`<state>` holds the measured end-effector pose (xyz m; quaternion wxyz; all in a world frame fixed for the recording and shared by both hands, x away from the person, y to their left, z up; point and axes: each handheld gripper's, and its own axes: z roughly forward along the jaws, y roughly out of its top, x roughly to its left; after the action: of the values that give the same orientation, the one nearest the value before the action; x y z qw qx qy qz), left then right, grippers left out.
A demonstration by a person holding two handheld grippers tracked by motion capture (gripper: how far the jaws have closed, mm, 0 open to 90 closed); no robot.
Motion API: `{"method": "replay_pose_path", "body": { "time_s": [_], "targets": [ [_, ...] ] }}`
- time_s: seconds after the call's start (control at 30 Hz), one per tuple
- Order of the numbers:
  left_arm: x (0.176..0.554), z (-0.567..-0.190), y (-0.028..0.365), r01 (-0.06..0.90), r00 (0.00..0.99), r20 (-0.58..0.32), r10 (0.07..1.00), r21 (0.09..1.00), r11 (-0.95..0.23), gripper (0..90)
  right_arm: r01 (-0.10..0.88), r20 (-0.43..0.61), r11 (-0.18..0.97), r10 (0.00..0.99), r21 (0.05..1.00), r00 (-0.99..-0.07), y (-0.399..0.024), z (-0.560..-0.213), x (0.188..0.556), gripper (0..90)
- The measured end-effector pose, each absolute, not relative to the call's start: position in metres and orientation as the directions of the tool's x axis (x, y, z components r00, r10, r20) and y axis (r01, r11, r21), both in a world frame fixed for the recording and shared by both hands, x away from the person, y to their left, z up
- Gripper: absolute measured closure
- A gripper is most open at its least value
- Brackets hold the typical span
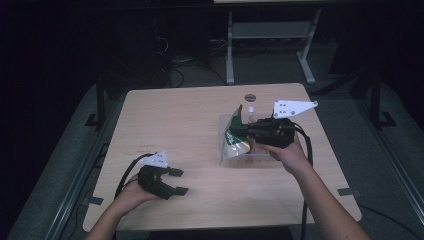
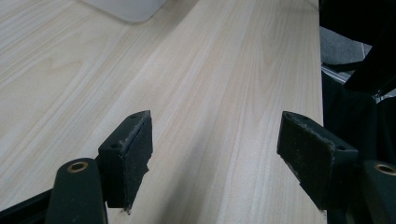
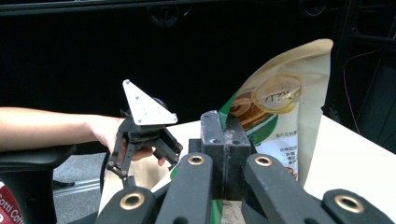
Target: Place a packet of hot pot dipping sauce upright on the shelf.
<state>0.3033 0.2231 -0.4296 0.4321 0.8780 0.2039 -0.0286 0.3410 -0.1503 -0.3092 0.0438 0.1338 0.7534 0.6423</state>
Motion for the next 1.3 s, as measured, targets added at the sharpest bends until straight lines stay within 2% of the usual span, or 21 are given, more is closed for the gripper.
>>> {"method": "replay_pose_path", "body": {
  "time_s": [0.53, 1.3],
  "targets": [
    [0.304, -0.431, 0.224, 0.383, 0.916, -0.227, 0.331, 0.741, -0.551, 25.9, 0.189, 0.12, 0.188, 0.328, 0.964, -0.937, -0.157, -0.312, 0.377, 90.0],
    [0.304, -0.432, 0.223, 0.384, 0.916, -0.228, 0.329, 0.734, -0.56, 25.5, 0.227, 0.124, 0.228, 0.391, 0.947, -0.912, -0.178, -0.32, 0.392, 90.0]
  ]
}}
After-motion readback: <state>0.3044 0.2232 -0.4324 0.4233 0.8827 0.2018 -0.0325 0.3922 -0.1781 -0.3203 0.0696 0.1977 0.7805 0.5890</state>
